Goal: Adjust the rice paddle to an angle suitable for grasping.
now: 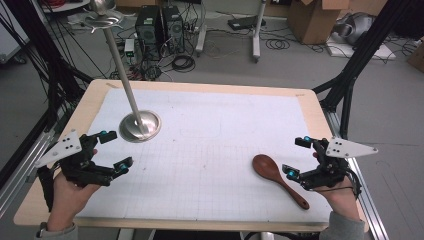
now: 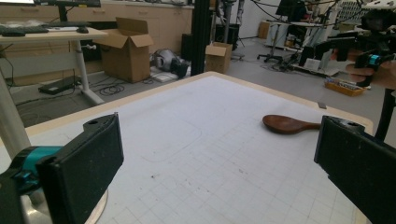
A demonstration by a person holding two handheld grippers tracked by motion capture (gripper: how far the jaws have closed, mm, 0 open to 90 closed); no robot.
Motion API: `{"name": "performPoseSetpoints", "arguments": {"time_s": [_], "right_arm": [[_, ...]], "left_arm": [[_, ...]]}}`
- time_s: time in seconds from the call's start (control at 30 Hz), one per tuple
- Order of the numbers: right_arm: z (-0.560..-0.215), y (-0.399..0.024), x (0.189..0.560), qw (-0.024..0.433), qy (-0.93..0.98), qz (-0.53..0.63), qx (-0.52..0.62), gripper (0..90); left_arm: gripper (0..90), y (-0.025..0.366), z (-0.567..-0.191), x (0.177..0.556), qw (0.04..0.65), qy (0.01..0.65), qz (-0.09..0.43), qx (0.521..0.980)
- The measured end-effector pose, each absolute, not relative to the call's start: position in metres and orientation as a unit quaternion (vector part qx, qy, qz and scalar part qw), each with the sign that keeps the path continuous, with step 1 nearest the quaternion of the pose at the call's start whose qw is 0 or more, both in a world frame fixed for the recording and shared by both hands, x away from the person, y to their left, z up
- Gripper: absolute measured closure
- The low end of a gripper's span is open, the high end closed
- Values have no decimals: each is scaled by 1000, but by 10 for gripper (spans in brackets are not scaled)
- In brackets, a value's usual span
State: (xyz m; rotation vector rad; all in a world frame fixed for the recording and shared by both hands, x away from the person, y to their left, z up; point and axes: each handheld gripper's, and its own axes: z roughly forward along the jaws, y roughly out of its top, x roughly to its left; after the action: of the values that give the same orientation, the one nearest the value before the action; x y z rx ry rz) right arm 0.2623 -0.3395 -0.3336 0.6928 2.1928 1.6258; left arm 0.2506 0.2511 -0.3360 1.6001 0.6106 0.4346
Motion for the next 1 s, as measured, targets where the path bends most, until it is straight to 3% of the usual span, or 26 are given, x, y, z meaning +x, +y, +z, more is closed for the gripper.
{"name": "performPoseSetpoints", "arguments": {"time_s": [0.27, 0.33, 0.6, 0.73, 1.0], "right_arm": [[-341, -343, 268, 152, 766, 569, 259, 65], [-342, -345, 268, 147, 765, 571, 261, 190], [-348, -347, 272, 142, 774, 556, 266, 325], [-351, -349, 272, 142, 776, 558, 260, 479], [-356, -351, 274, 137, 778, 556, 258, 671]], "left_arm": [[17, 251, -336, 250, 634, 269, 190, 700], [18, 251, -337, 251, 634, 270, 190, 700], [17, 249, -341, 253, 629, 275, 185, 703], [17, 249, -342, 253, 627, 273, 185, 706], [18, 251, -344, 253, 626, 277, 183, 706]]}}
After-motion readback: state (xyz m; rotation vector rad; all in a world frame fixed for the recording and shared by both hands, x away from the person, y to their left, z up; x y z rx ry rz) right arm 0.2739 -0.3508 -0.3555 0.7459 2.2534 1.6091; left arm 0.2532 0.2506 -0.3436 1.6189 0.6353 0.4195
